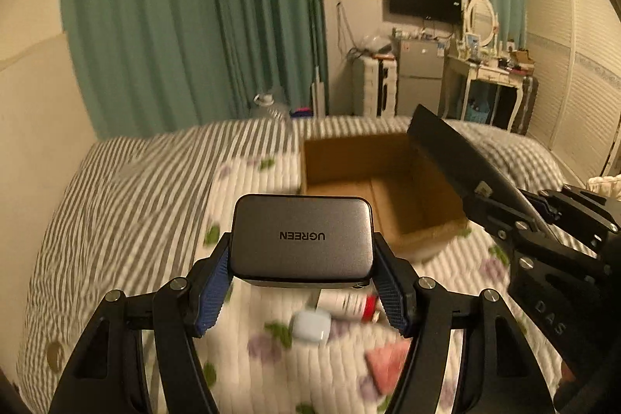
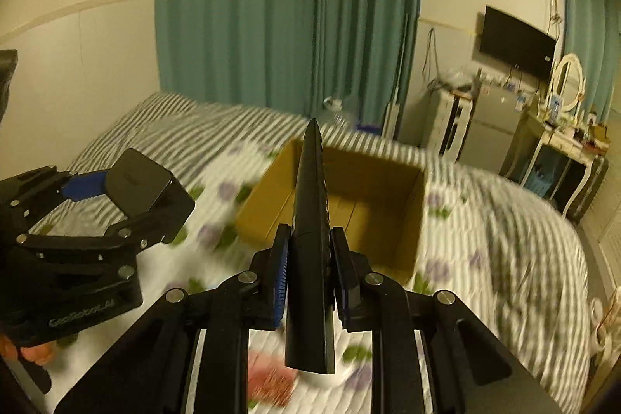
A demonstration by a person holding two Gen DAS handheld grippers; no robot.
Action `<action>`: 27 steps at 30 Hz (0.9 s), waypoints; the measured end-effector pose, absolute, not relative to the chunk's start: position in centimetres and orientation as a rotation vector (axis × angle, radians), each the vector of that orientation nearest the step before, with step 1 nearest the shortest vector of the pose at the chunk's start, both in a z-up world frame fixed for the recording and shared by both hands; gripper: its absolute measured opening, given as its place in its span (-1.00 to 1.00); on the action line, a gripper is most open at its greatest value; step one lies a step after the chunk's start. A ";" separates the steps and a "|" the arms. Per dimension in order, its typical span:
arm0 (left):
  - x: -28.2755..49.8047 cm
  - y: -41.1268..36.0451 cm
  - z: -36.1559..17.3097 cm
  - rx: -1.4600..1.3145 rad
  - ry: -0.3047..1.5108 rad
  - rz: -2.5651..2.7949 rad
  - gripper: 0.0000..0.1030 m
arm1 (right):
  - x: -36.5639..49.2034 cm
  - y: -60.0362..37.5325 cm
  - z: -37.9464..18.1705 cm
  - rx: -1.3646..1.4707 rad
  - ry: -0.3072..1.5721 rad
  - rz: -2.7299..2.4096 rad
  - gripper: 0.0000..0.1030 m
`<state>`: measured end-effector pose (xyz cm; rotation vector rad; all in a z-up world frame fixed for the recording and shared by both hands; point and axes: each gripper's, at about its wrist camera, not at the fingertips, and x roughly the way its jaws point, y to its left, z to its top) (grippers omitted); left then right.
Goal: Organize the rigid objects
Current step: 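Carry the power bank and remote into the box and open both grippers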
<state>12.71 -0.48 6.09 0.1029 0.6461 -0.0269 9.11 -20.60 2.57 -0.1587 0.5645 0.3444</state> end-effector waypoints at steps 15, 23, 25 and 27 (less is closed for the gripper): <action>24.7 -2.8 2.5 0.124 0.695 -0.060 0.32 | 22.4 -21.7 -3.5 -0.097 0.643 0.226 -0.63; 26.5 -3.9 0.2 0.146 0.715 -0.095 0.32 | 24.6 -23.4 -7.8 -0.061 0.692 0.229 -0.56; 26.6 -4.0 -0.2 0.151 0.725 -0.092 0.32 | 24.2 -23.8 -7.2 -0.050 0.665 0.224 0.02; 26.9 -4.0 -0.5 0.159 0.733 -0.085 0.32 | 23.6 -24.6 -6.1 -0.031 0.634 0.213 0.27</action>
